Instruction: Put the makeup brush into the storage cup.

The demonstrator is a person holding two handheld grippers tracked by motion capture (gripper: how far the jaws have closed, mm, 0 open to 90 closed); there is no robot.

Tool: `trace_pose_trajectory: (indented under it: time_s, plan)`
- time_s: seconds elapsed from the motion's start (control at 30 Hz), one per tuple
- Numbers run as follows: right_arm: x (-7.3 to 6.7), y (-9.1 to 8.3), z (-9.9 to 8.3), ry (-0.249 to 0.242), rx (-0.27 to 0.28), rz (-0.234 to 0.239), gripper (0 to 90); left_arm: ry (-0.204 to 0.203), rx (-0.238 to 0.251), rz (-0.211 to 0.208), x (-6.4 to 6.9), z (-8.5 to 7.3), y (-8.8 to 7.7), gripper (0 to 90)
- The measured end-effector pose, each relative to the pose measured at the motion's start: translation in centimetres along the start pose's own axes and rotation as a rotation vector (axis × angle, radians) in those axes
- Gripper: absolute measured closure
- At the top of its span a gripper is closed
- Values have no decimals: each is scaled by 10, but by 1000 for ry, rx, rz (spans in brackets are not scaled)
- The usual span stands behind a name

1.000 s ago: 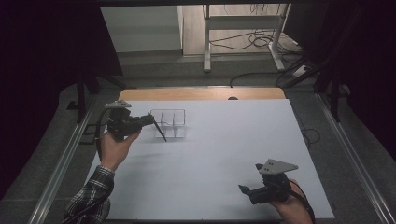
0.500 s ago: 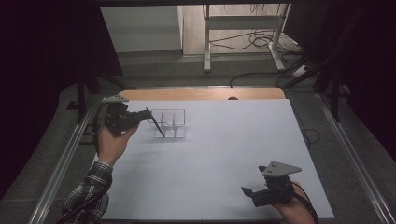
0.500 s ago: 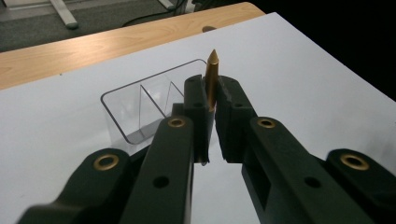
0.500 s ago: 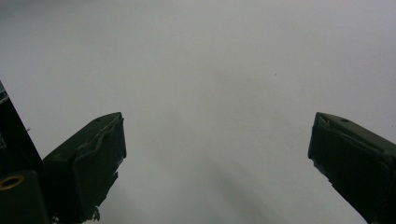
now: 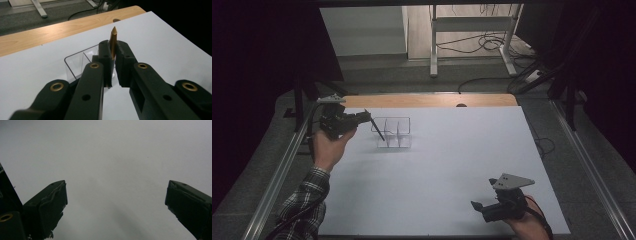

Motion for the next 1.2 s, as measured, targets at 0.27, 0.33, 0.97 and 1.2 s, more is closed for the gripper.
trace_pose_trajectory:
  time_s: [0.27,0.33,0.97,1.2]
  plan:
    - [0,1,-1,-2,-7,3,43,-8,7,17,-5,8,-5,842]
    - [-1,1,-1,-3,-7,6,43,-9,8,22,-7,10,-6,842]
    - [-2,2,-2,-9,-14,19,43,-13,22,70,-17,24,-7,842]
    - [-3,2,-2,-10,-13,19,43,-9,15,84,-18,24,1,842]
Point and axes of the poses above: each handheld gripper's, and its own axes: y roughly forward along the jaws, z roughly out of its top, x roughly to its right, the point moved 7 cm from there along y, roughly forward along the jaws, and after that the axes turned 2 degrees about y, right-handed, at the moved point
